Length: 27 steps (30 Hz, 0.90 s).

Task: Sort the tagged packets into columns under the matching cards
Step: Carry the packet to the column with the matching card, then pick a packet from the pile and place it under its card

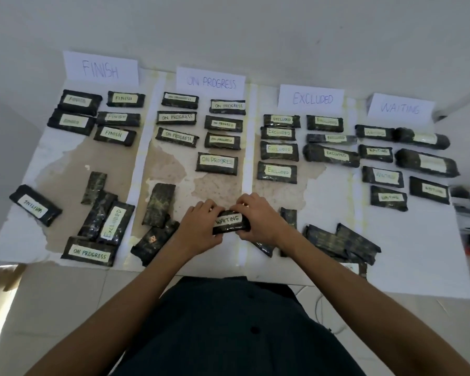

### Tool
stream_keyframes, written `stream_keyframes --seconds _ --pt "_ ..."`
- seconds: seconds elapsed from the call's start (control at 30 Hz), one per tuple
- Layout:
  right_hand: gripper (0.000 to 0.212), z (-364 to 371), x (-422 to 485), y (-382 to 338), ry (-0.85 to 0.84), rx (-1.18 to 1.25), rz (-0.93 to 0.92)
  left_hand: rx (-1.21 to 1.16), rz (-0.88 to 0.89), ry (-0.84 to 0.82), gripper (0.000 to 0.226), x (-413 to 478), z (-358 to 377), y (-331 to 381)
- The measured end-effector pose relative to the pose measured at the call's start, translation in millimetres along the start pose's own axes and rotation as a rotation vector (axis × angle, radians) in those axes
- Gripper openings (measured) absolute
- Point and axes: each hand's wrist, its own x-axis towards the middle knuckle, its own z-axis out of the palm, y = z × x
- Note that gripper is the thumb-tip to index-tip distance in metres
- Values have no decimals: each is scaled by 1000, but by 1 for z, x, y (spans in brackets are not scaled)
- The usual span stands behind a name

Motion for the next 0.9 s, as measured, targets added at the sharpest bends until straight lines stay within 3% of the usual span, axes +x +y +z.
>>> stream_keyframes --seconds 0.3,0.53,0.9 --pt "59 -39 -89 65 32 -71 226 -79 154 -91 76 53 10 98" --pt "62 -75 -184 151 82 -79 434 -86 235 -89 55 110 36 184" --pt "58 -108 -292 296 129 -55 793 -53 282 -216 51 180 101 299"
